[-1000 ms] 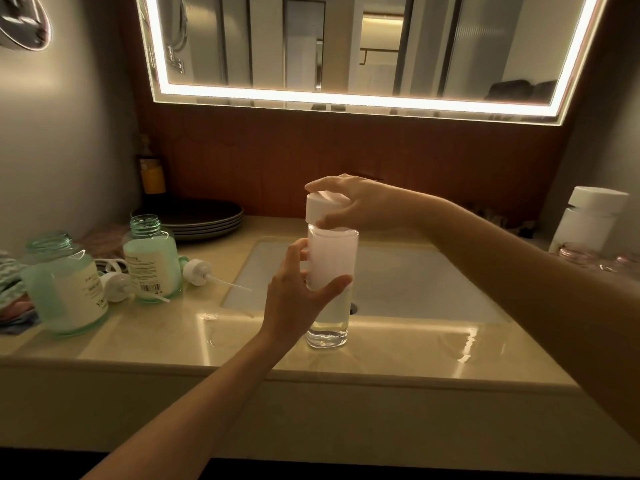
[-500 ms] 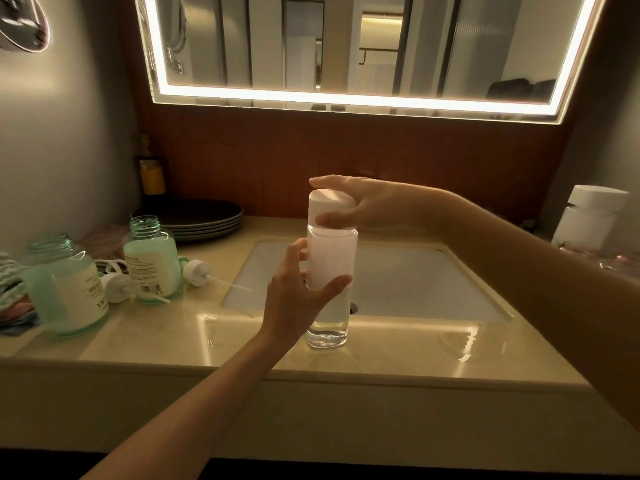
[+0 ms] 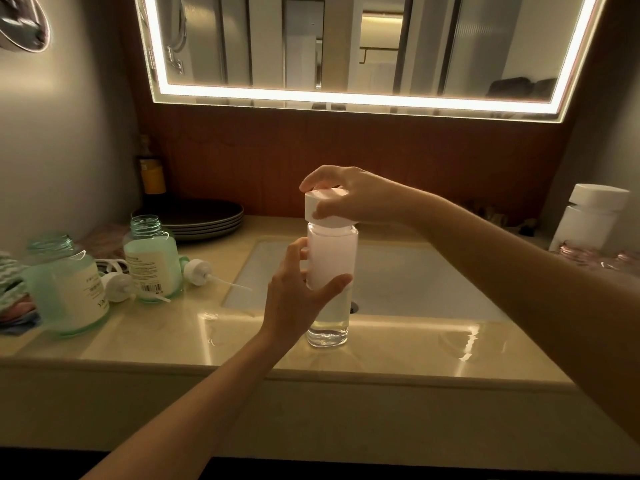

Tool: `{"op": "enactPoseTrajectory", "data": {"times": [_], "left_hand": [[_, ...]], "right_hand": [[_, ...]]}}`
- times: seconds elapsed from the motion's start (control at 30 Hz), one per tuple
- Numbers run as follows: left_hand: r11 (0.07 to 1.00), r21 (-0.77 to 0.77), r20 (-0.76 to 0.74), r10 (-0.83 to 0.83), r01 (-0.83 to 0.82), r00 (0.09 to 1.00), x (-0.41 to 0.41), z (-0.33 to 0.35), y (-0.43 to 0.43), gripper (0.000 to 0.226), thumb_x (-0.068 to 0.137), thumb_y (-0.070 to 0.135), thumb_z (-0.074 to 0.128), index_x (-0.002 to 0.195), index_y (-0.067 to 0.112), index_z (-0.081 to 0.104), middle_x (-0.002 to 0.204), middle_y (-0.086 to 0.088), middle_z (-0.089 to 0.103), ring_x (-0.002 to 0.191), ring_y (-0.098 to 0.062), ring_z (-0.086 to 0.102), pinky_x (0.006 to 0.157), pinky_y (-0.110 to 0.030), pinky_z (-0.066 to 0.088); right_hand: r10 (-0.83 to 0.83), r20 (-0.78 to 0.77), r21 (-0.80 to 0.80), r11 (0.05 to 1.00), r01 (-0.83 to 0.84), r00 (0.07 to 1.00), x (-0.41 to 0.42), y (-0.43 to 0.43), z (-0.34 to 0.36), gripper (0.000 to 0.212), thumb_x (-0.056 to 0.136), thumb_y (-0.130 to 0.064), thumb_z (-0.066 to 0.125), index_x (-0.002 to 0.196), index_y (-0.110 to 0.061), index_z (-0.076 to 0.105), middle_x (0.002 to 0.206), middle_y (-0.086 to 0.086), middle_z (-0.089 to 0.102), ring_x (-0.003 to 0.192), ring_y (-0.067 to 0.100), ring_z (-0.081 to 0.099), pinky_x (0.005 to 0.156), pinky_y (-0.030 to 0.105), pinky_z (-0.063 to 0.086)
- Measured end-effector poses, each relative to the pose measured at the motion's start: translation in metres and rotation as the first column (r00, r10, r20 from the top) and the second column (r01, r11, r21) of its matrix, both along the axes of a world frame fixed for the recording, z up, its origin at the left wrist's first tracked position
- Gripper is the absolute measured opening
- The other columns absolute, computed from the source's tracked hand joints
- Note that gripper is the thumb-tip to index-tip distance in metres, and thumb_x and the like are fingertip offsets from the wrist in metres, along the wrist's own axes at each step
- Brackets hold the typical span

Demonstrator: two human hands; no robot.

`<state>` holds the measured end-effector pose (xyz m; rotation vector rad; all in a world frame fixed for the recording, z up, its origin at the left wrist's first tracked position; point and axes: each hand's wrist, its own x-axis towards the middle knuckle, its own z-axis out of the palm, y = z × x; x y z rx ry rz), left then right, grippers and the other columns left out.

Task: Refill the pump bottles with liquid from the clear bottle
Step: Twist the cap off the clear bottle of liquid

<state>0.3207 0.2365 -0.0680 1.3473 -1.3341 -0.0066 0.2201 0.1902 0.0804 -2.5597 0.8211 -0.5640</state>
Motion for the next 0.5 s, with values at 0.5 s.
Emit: {"op": "enactPoseTrajectory", "data": {"times": [0.5], "left_hand": [[1.0, 0.005, -0.001, 0.005, -0.005, 1.0, 0.0, -0.001, 0.0, 0.087, 0.062, 0.059, 0.062, 0.131, 0.012, 0.038, 0.128, -0.008, 0.052, 0.102, -0.024, 0.061, 0.073, -0.023, 0.053]], "right_hand": [[0.045, -0.102, -0.089, 0.995, -0.054, 0.994, -0.01, -0.003, -0.004, 0.055, 0.088, -0.04, 0.056, 0.138, -0.031, 0.037, 0.139, 0.0, 0.036, 0.12, 0.017, 0.041, 0.09, 0.022, 0.038]]}}
